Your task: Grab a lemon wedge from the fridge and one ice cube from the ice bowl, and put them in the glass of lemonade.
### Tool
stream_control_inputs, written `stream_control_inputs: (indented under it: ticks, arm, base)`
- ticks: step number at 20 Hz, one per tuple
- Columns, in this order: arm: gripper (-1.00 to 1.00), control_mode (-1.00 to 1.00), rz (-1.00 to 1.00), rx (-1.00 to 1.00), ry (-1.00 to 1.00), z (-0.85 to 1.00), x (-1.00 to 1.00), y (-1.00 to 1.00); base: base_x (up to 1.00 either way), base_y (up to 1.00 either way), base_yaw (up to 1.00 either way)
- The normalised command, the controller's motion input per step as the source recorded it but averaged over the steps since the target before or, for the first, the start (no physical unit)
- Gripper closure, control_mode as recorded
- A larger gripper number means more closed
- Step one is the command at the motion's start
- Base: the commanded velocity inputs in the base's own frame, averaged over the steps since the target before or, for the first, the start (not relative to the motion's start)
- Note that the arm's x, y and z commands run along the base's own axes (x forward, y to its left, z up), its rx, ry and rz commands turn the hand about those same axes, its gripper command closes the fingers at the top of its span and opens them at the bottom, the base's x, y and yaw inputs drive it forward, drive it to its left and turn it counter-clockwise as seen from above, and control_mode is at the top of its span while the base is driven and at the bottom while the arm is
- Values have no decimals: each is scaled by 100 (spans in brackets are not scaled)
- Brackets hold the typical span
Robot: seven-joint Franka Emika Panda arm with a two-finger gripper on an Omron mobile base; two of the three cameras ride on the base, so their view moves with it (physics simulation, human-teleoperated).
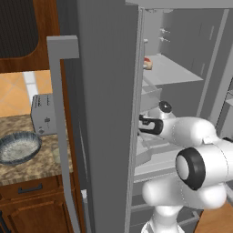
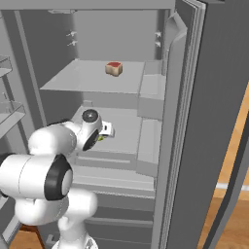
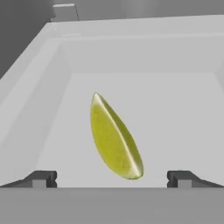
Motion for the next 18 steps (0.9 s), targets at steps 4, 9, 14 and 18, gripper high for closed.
stream_control_inputs:
  ticks: [4,9,14,18]
  arm:
    - [-100,-100,0,0,3,-27,36,0]
    - [-100,-100,0,0,5,-28,33,1]
    - [-100,-100,0,-1,6,-30,32,5]
    - [100,-100,0,-2,10,-36,21,8]
  base:
    - [0,0,0]
    - [0,0,0]
    - [0,0,0]
    - [0,0,0]
